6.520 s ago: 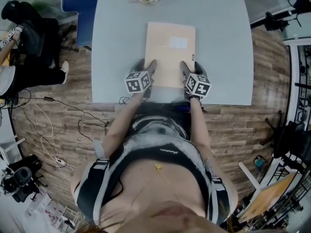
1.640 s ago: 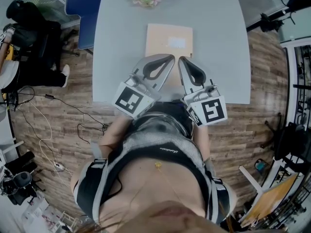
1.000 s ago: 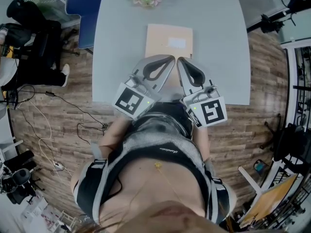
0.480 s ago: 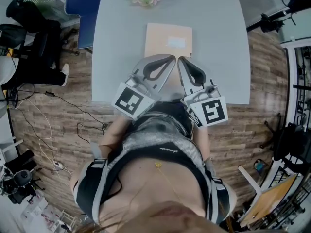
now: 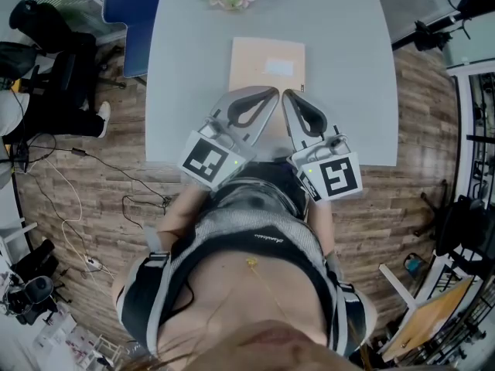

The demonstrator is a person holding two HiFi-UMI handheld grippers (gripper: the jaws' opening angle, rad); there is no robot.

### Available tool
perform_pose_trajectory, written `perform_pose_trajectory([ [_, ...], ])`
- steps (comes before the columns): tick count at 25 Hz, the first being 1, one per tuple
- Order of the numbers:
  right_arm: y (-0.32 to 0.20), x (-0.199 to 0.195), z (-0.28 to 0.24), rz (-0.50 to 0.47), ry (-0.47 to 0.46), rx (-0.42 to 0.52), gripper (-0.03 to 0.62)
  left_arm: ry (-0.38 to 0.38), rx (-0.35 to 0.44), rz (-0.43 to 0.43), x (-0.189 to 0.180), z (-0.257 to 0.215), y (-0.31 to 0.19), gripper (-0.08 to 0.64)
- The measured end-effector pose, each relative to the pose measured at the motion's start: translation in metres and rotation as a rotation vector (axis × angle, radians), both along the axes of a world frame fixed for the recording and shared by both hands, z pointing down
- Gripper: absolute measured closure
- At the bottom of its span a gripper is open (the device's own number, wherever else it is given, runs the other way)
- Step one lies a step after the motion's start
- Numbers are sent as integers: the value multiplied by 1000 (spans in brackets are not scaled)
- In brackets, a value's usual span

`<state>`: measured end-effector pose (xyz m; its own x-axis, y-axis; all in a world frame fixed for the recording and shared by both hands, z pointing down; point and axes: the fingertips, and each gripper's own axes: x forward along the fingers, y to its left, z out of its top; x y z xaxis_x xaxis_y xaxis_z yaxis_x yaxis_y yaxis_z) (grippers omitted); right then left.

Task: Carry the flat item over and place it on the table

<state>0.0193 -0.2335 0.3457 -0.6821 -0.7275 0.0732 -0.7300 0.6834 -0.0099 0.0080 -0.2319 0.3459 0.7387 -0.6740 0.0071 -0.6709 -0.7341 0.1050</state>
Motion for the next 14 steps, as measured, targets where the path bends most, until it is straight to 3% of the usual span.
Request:
perform_pose_trajectory([
  [14,-1,-3,2,-11,15,-7,591,-7,-7,-19,-5,3,-1,551],
])
